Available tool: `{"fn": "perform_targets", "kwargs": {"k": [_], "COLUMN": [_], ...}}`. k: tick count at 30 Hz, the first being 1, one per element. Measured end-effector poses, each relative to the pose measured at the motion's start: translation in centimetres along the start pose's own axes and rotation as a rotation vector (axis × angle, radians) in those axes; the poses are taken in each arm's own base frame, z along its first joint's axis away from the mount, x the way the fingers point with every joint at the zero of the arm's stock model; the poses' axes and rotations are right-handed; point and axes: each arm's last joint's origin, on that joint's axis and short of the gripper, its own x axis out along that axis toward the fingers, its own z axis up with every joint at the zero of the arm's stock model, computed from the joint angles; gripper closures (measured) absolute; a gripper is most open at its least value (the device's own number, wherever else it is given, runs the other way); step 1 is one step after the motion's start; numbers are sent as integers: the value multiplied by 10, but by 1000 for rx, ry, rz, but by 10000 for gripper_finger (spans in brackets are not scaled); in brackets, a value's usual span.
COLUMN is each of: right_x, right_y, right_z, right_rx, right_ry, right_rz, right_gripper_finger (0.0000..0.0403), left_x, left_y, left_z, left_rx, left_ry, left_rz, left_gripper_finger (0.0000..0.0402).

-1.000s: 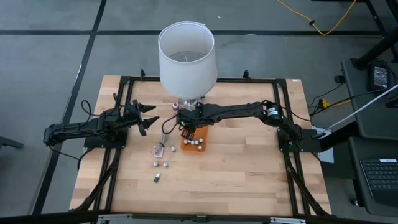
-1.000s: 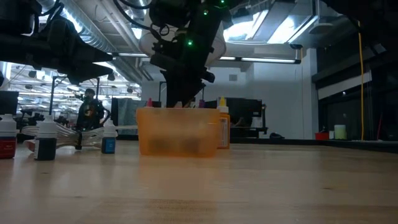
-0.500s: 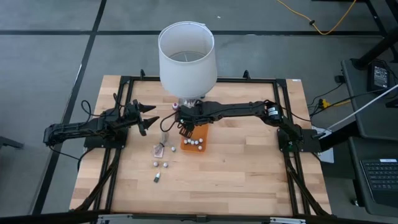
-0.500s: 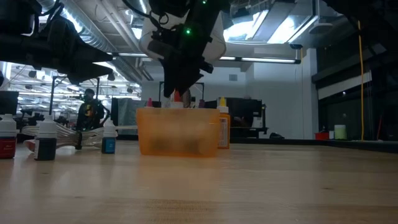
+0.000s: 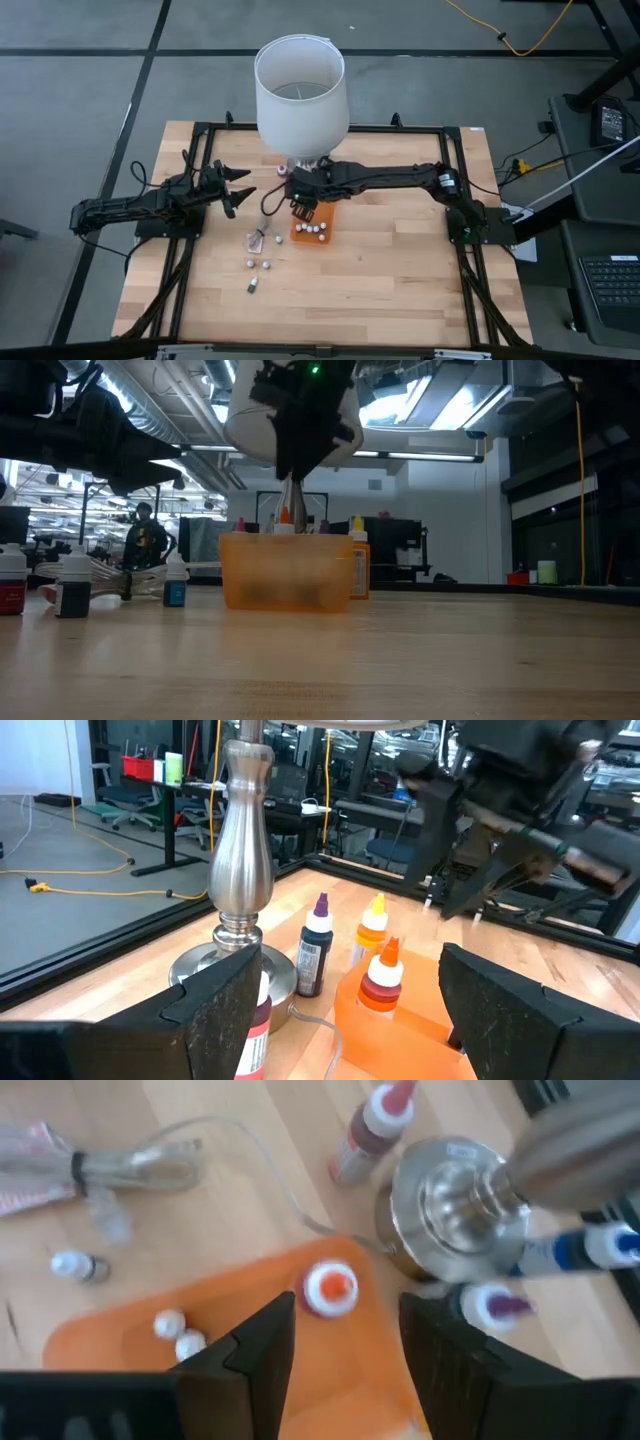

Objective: Pick & Place food coloring
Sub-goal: Put the large blue food coloring bottle into the orange bin

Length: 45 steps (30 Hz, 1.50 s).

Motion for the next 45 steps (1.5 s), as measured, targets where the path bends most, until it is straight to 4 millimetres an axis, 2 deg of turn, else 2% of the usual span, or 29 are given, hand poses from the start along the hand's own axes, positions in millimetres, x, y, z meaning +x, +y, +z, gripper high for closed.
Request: {"fn": "perform_targets", "kwargs": {"k": [9, 13, 19, 23, 30, 35, 39, 45], "right_x": [-53, -65, -74, -72, -64, -54, -42, -15], "right_y": [-7, -18, -39, -54, -89, -114, -133, -170], "right_z": [-18, -35, -73, -101, -137, -150, -156, -161], "right_rx": [30, 60, 74, 25, -99, -155, -182, -105], "right_ry": [65, 81, 59, 10, -180, -315, -376, -467], "right_rz": [-11, -19, -20, 11, 74, 120, 133, 122], "right_gripper_finger": [223, 223, 223, 223, 223, 214, 181, 133], "left_x": [0, 0, 0, 0, 0, 0, 0, 0], "left_y": [0, 0, 0, 0, 0, 0, 0, 0], "left_z": [0, 0, 0, 0, 0, 0, 0, 0], "left_rx": [0, 0, 0, 0, 0, 0, 0, 0], "left_ry": [0, 0, 0, 0, 0, 0, 0, 0], "left_rz": [0, 0, 0, 0, 0, 0, 0, 0], "left_gripper_finger": [107, 107, 107, 107, 107, 107, 107, 107]}}
